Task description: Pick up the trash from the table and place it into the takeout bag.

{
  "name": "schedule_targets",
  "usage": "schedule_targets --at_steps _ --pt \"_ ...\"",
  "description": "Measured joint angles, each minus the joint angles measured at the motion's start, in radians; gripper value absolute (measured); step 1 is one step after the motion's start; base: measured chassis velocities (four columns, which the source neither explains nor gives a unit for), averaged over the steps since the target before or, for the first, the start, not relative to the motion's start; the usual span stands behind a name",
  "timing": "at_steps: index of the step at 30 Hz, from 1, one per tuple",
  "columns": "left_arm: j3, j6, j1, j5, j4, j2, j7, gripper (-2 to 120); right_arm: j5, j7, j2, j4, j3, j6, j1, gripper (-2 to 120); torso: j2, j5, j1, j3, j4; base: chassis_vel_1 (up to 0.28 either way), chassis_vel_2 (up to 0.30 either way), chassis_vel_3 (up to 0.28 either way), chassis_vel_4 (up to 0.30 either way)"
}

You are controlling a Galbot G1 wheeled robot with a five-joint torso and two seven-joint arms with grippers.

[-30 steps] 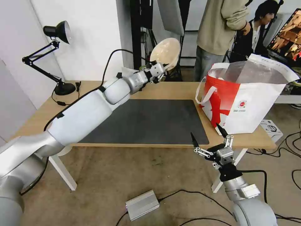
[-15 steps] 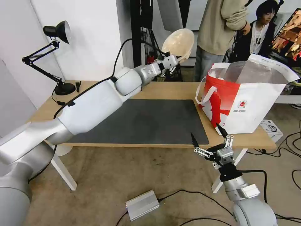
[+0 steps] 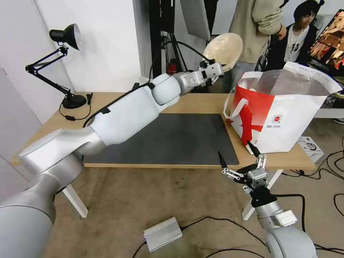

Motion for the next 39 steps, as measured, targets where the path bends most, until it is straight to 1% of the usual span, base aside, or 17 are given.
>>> schedule_targets --at_steps 1,5,12,17,20,21,24,29,31,32,39 --pt "0.000 0.000 0.000 0.000 0.000 0.000 0.000 1 0.000 0.000 0.000 0.000 0.000 0.000 0.000 100 0.000 0.0000 0.000 0.000 0.0000 0.000 0.000 0.000 0.000" --pt "0.002 -0.021 -0.012 0.041 0.048 -0.052 0.003 1 0.000 0.000 0.000 0.000 0.000 0.000 0.000 100 0.000 0.0000 0.000 0.000 -0.0001 0.000 0.000 0.000 0.000" --pt "0.013 -0.036 -0.024 0.073 0.084 -0.086 0.006 1 0.000 0.000 0.000 0.000 0.000 0.000 0.000 100 0.000 -0.0001 0.000 0.000 0.0000 0.000 0.000 0.000 0.000" --pt "0.014 -0.048 -0.029 0.117 0.109 -0.119 0.008 1 0.000 0.000 0.000 0.000 0.000 0.000 0.000 100 0.000 -0.0001 0.000 0.000 0.0000 0.000 0.000 0.000 0.000" --pt "0.012 -0.062 -0.033 0.160 0.132 -0.147 0.013 1 0.000 0.000 0.000 0.000 0.000 0.000 0.000 100 0.000 0.0000 0.000 0.000 0.0000 0.000 0.000 0.000 0.000" --pt "0.012 -0.062 -0.033 0.160 0.132 -0.147 0.013 1 0.000 0.000 0.000 0.000 0.000 0.000 0.000 100 0.000 0.0000 0.000 0.000 0.0000 0.000 0.000 0.000 0.000" --pt "0.003 -0.078 -0.039 0.213 0.162 -0.178 0.024 1 0.000 0.000 0.000 0.000 0.000 0.000 0.000 100 0.000 0.0000 0.000 0.000 0.0000 0.000 0.000 0.000 0.000" --pt "-0.004 -0.093 -0.043 0.260 0.194 -0.203 0.030 1 0.000 0.000 0.000 0.000 0.000 0.000 0.000 100 0.000 -0.0001 0.000 0.000 0.0000 0.000 0.000 0.000 0.000" --pt "-0.019 -0.112 -0.044 0.320 0.222 -0.227 0.040 1 0.000 0.000 0.000 0.000 0.000 0.000 0.000 100 0.000 -0.0001 0.000 0.000 0.0000 0.000 0.000 0.000 0.000" --pt "-0.021 -0.115 -0.044 0.330 0.230 -0.235 0.042 1 0.000 0.000 0.000 0.000 0.000 0.000 0.000 100 0.000 -0.0001 0.000 0.000 -0.0001 0.000 0.000 0.000 0.000" --pt "-0.011 -0.114 -0.044 0.353 0.237 -0.239 0.048 1 0.000 0.000 0.000 0.000 0.000 0.000 0.000 100 0.000 -0.0001 0.000 0.000 0.0000 0.000 0.000 0.000 0.000"
